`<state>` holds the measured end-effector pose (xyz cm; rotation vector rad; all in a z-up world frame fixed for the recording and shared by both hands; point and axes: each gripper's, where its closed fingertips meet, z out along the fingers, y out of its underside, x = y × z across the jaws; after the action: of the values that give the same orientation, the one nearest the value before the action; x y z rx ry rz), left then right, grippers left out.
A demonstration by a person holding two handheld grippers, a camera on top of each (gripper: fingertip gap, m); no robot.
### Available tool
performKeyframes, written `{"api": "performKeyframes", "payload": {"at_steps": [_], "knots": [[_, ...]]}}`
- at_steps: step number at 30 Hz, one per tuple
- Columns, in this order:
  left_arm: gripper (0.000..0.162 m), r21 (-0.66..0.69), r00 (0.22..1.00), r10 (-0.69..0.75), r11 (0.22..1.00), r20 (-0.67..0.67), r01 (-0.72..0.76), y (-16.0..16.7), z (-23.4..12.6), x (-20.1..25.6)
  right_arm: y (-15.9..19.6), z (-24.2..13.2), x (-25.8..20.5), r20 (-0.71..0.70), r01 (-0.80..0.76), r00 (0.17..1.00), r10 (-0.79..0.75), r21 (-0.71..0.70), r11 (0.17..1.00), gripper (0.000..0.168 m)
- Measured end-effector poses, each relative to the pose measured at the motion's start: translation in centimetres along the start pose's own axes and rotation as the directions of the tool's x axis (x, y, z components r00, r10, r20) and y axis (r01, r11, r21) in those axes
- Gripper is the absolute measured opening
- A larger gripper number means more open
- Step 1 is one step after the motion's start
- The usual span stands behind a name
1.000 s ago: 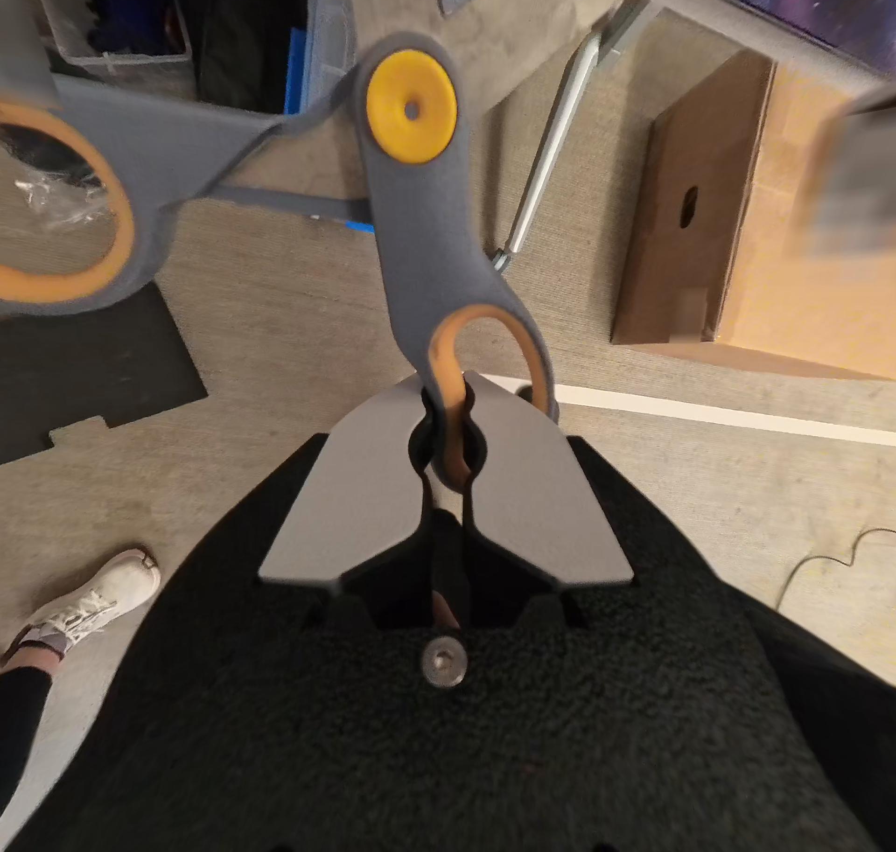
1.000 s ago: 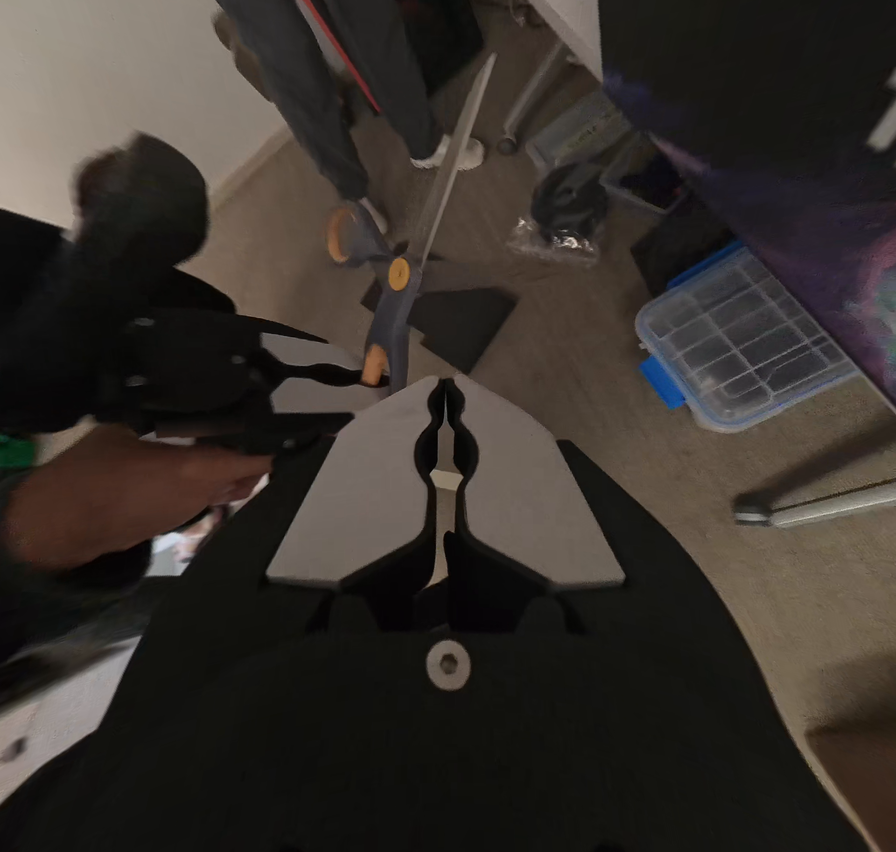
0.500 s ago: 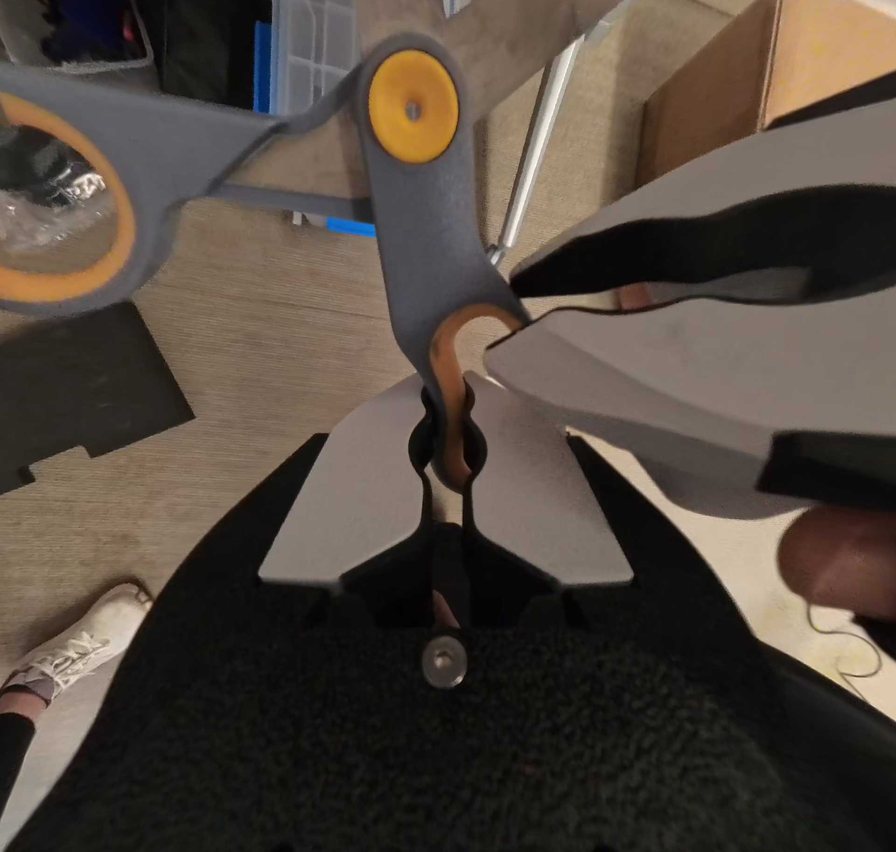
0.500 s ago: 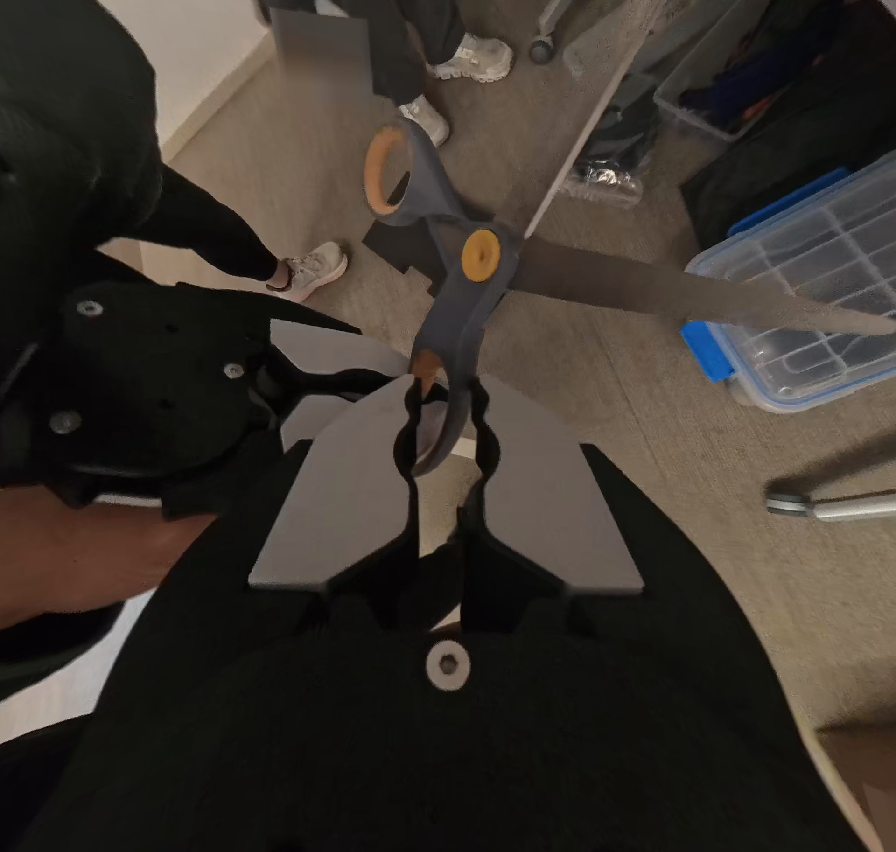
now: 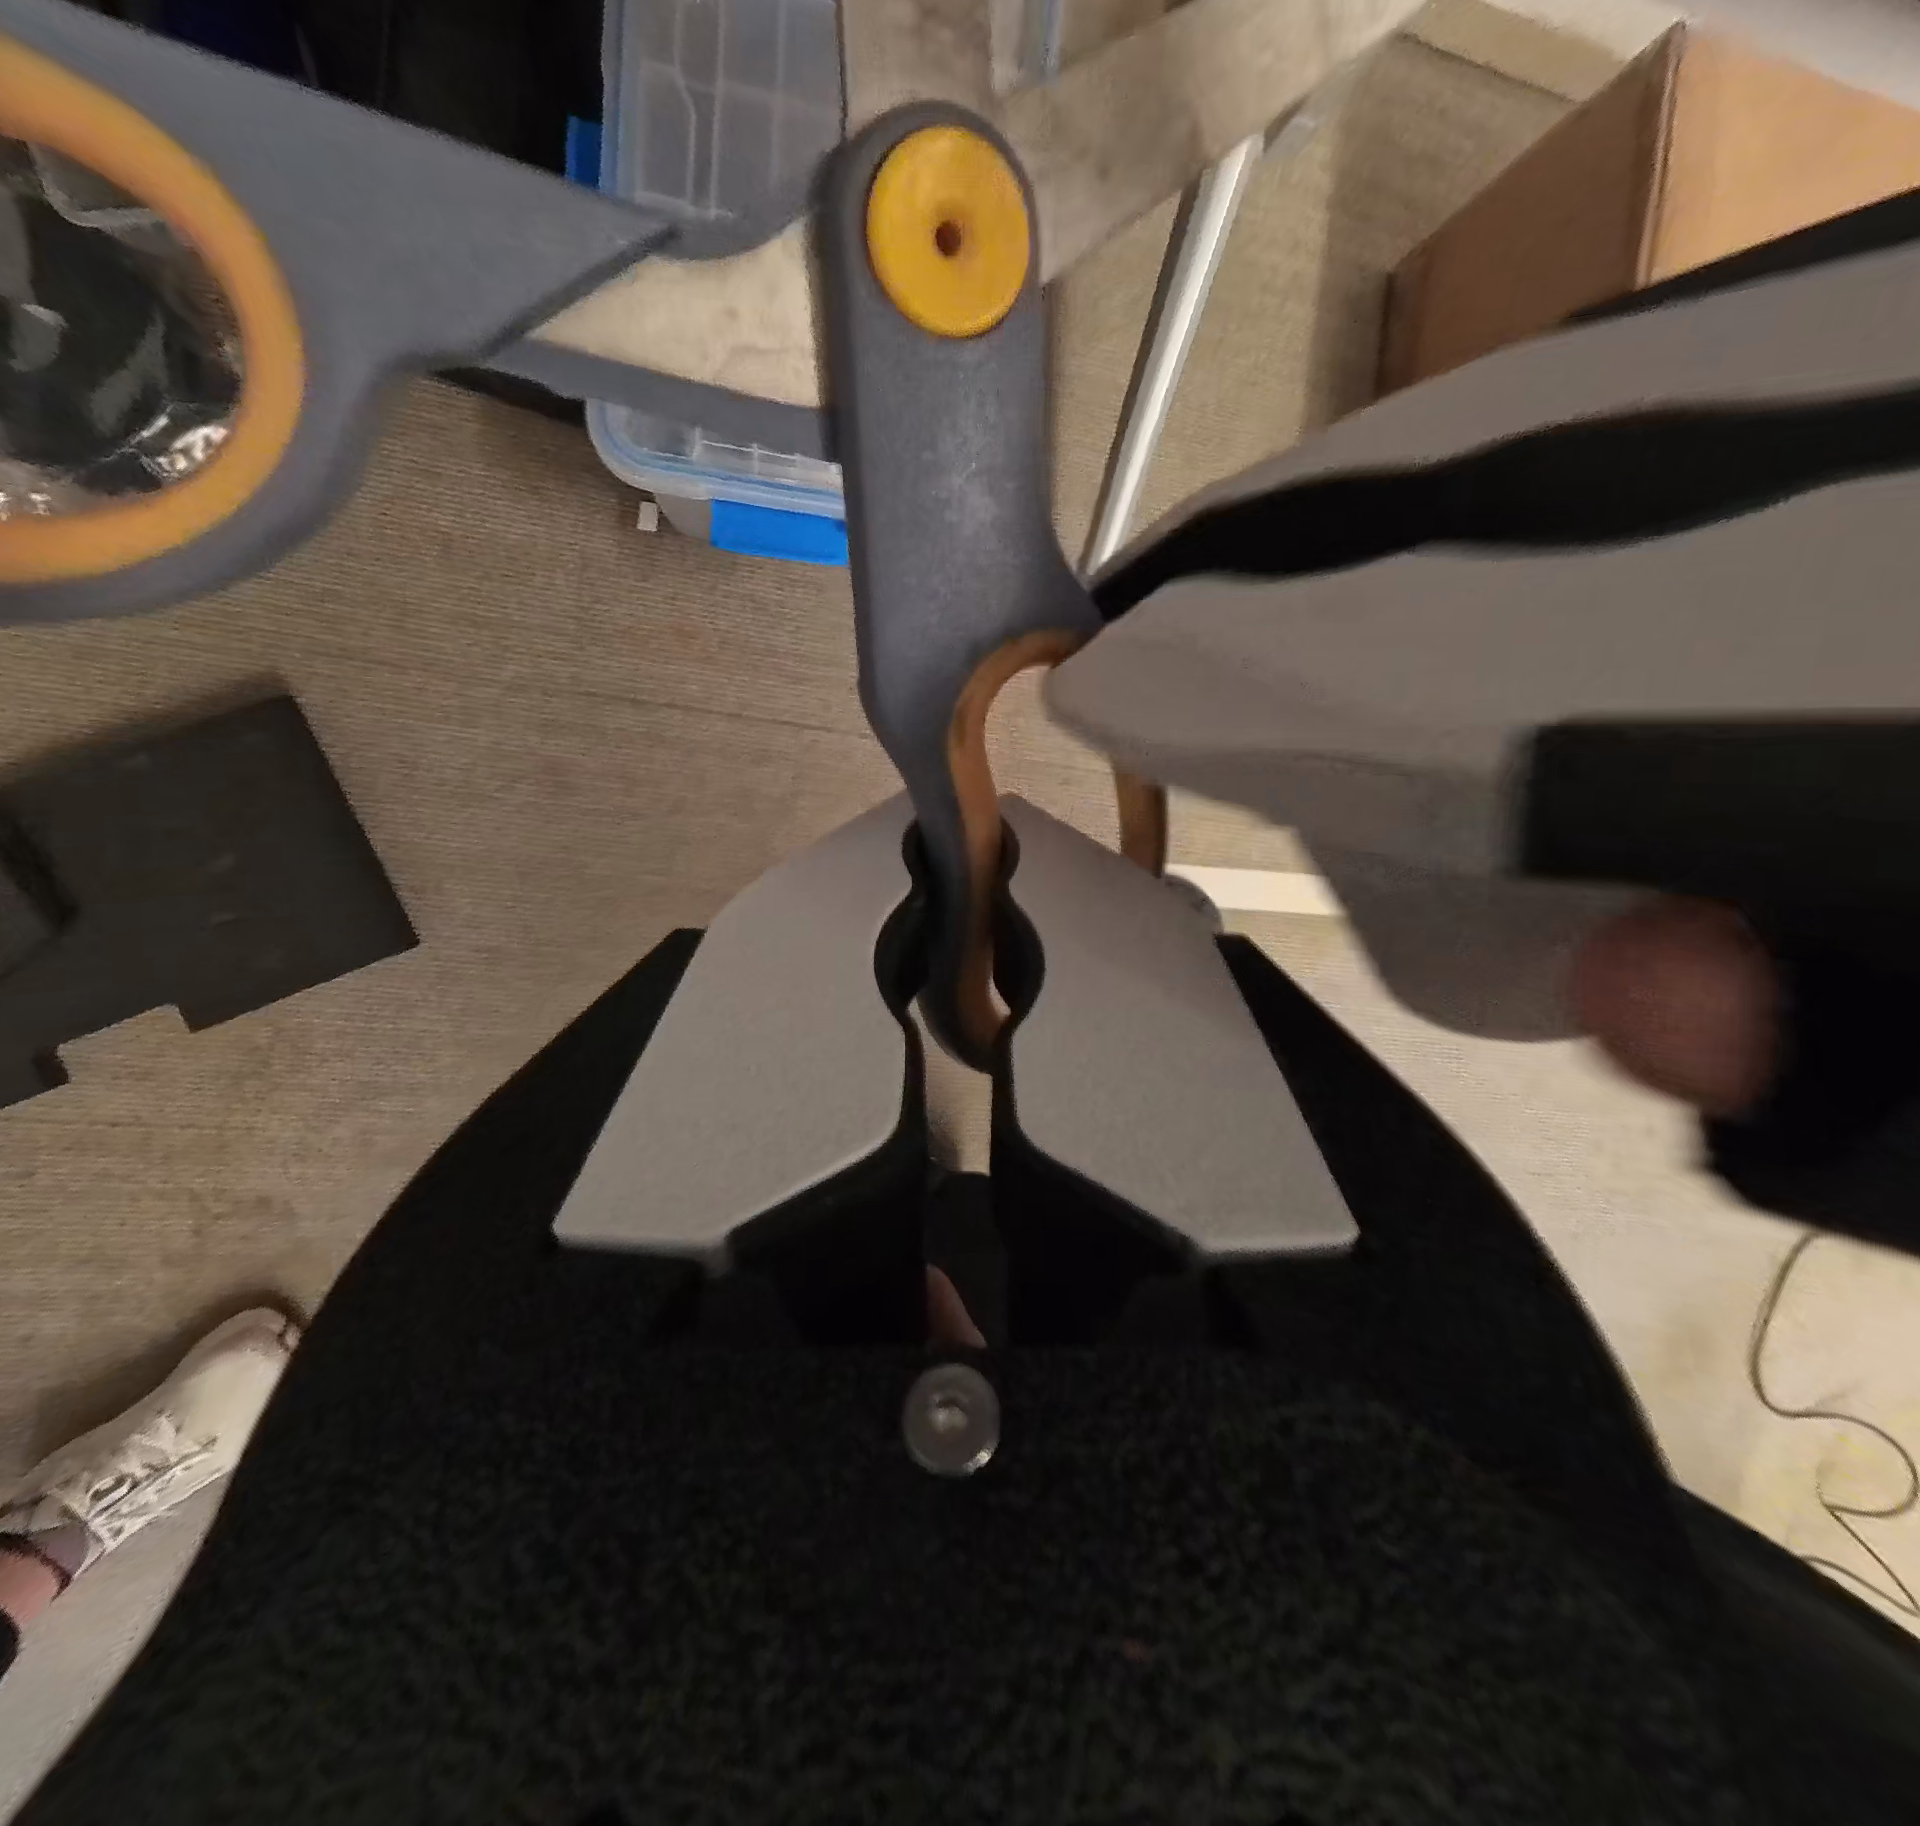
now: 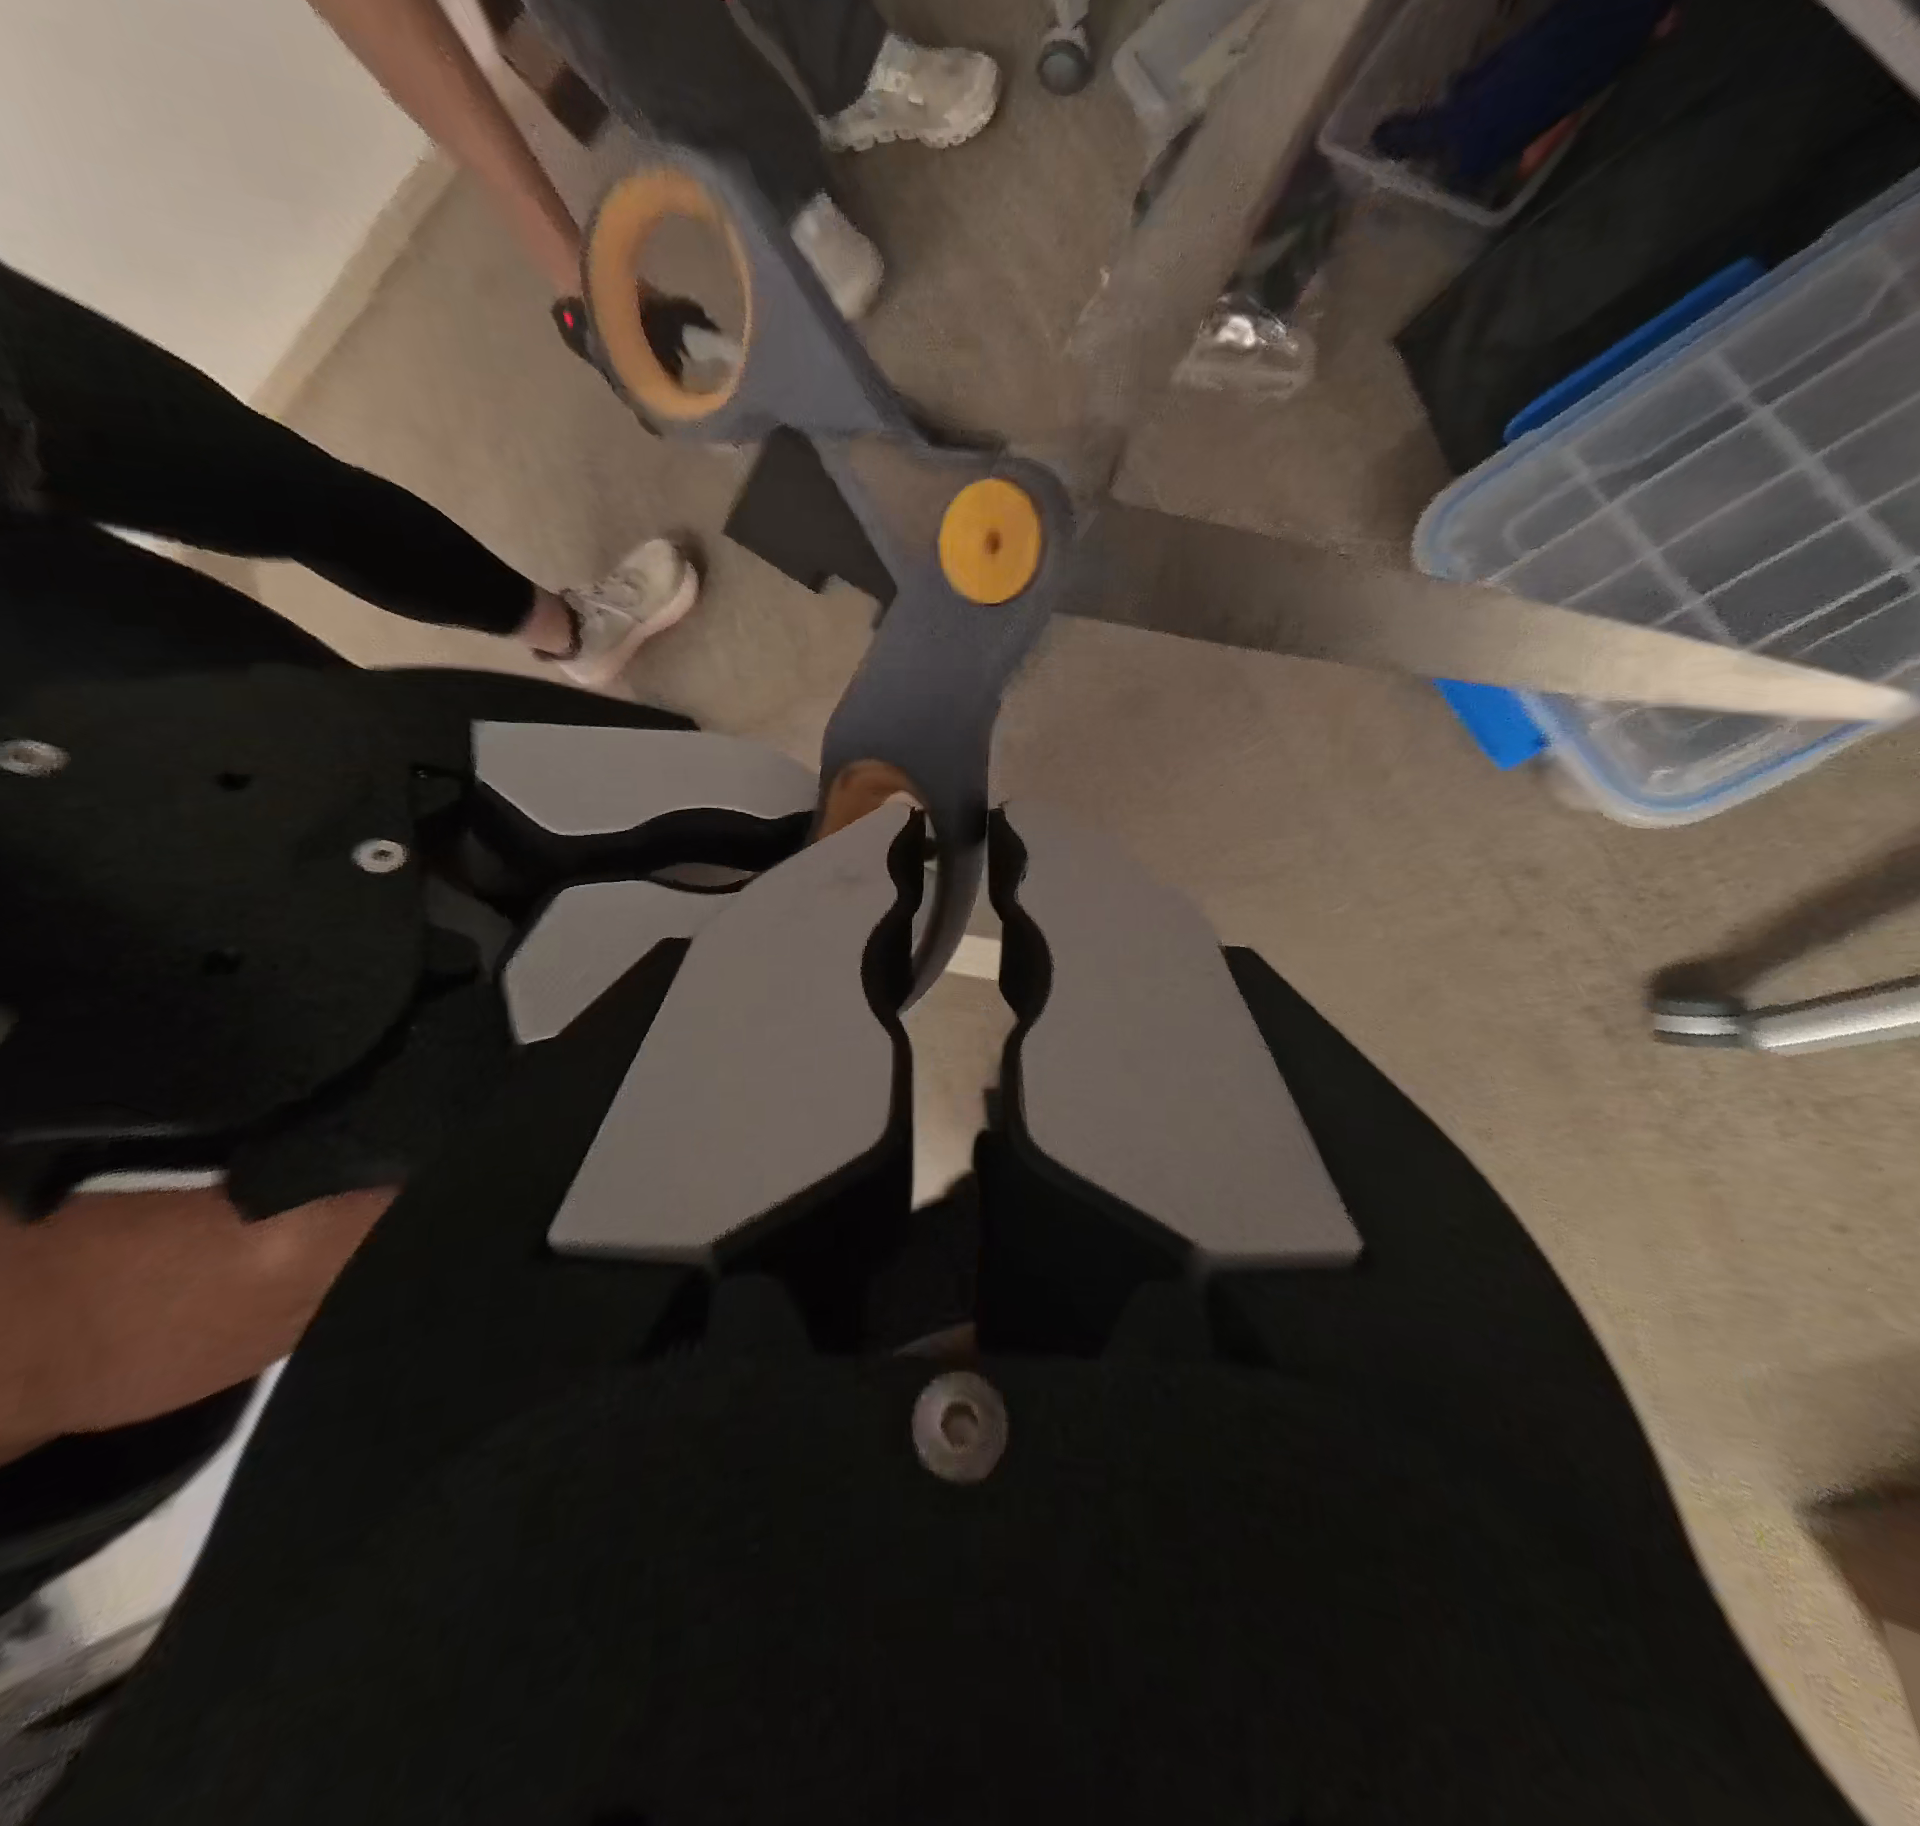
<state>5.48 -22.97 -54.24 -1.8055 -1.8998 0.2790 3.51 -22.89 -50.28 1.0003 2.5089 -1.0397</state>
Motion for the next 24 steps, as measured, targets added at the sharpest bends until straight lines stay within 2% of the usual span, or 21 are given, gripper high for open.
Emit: {"api": "performKeyframes", "payload": {"at_steps": [3,6,10,14,19,21,24], "knots": [[0.006,-0.004,1.000,-0.022,1.000,0.002,0.022,0.2,0.6,-0.7,-2.1,-1.4,1.2,0.025,-0.105,0.994,0.103,0.106,0.989,0.028],[0.006,0.004,1.000,-0.026,1.000,0.000,0.026,0.1,0.9,-0.8,-2.7,-0.8,2.5,-0.011,-0.137,0.990,0.139,0.122,0.983,0.034],[0.006,0.011,0.999,-0.037,0.999,-0.011,0.037,-0.1,1.5,-0.1,-3.8,0.2,3.3,-0.043,-0.228,0.970,0.239,0.185,0.956,0.032],[0.006,0.023,0.995,-0.091,0.995,-0.040,0.092,-0.4,1.9,0.2,-4.4,0.5,3.7,-0.004,-0.352,0.932,0.362,0.222,0.909,0.028],[0.006,0.023,0.989,-0.128,0.991,-0.071,0.130,-0.8,2.1,0.4,-2.8,1.0,3.4,0.022,-0.359,0.933,0.360,0.147,0.922,0.034],[0.006,0.011,0.991,-0.118,0.993,-0.062,0.119,-0.8,2.4,0.3,-2.8,1.1,3.6,0.053,-0.363,0.932,0.359,0.137,0.922,0.031],[0.006,-0.009,0.992,-0.101,0.995,-0.070,0.101,-0.6,3.1,0.5,-3.0,1.9,3.5,0.002,-0.279,0.960,0.280,0.102,0.955,0.031]]}}
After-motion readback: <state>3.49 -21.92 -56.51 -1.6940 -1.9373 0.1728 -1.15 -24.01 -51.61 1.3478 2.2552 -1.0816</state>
